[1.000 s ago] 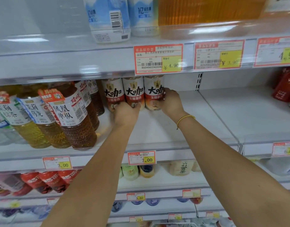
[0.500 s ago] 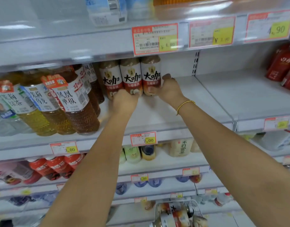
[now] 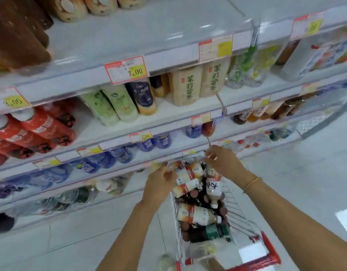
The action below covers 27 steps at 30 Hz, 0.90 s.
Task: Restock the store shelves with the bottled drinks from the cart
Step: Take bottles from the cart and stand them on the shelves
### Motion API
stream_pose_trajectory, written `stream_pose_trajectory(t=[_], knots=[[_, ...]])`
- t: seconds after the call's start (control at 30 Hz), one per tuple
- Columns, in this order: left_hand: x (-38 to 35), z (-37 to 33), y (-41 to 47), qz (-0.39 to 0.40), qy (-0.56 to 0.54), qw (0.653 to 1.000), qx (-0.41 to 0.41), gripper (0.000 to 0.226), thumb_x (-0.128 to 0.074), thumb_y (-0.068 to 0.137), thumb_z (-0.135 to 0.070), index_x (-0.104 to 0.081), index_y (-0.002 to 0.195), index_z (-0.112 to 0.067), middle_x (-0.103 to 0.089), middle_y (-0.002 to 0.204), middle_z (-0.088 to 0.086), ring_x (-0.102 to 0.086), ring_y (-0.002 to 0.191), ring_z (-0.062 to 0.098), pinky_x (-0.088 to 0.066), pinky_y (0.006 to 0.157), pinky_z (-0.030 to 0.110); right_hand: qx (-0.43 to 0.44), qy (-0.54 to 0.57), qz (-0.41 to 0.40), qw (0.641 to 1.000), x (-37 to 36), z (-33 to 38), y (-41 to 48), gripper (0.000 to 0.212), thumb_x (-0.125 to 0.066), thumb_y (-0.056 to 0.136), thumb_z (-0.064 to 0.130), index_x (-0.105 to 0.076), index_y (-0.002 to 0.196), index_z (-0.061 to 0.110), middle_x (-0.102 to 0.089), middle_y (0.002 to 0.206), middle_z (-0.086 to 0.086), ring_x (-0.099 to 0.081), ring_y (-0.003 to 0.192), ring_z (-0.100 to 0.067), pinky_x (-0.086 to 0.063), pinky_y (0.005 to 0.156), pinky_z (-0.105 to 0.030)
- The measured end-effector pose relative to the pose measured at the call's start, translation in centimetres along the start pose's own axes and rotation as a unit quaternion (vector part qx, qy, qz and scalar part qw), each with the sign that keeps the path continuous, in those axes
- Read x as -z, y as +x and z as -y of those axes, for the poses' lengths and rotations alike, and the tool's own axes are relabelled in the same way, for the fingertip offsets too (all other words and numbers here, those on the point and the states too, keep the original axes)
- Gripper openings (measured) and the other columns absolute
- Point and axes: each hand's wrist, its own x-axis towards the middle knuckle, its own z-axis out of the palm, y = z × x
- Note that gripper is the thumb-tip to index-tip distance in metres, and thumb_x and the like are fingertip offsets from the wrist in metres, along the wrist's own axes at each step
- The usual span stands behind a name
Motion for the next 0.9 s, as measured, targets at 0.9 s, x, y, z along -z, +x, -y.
stream_pose_trajectory(t=[0.9], knots=[[-11.7,11.9,7.4,-0.084,-0.156,0.934,0.310,0.058,-0.065,0.084,-0.017,-0.037,0.135,-0.014,-0.047,0.137,0.016,-0.053,0.118,0.034,-0.048,0.093,0.039,-0.092,-0.012,0.108,0.990,-14.8,-17.8,-3.0,0.025,-0.062,0.082,0.029,-0.062,0.101,0.013,-0.060,0.082,-0.002,-0.055,0.077,-0.018,-0.030,0.053,-0.017]])
